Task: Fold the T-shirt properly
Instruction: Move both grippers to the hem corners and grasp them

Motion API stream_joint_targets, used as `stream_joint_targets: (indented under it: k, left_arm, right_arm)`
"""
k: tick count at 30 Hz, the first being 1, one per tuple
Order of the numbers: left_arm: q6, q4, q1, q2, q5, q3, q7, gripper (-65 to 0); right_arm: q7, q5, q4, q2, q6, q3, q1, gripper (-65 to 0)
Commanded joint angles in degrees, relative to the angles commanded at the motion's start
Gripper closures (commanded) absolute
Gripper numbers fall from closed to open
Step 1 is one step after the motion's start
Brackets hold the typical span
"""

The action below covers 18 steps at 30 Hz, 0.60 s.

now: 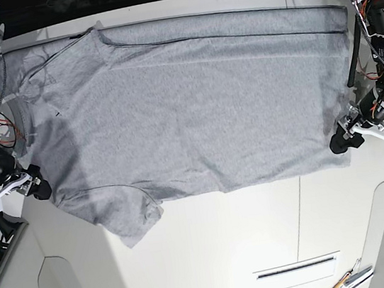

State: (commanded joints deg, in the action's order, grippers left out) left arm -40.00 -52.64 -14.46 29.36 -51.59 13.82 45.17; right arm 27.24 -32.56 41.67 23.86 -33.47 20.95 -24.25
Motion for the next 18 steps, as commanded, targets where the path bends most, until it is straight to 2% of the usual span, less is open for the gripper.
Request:
stream_joint_targets:
  k: [6,15,17,18]
  left_arm:
    - [0.0,0.0,0.0,0.0,0.0,0.0,0.0,-46.9]
    - [0.0,0.0,0.0,0.0,0.0,0.0,-0.2,-46.3]
    - [0.0,0.0,0.0,0.0,0.0,0.0,-0.2,-40.1]
    - [0.0,0.0,0.0,0.0,0.0,0.0,-0.2,-33.4]
  right_arm:
    - [0.2,0.0,0.0,-2.9,-0.44,0.0,0.0,-38.2]
    - [0.2,0.0,0.0,-2.9,-0.87,-0.1,0.0,-38.2]
    - [0.5,0.0,0.0,-2.9,-0.87,-0.1,0.0,-38.1]
    - [0.8,0.0,0.0,-2.9,-0.87,-0.1,0.0,-38.0]
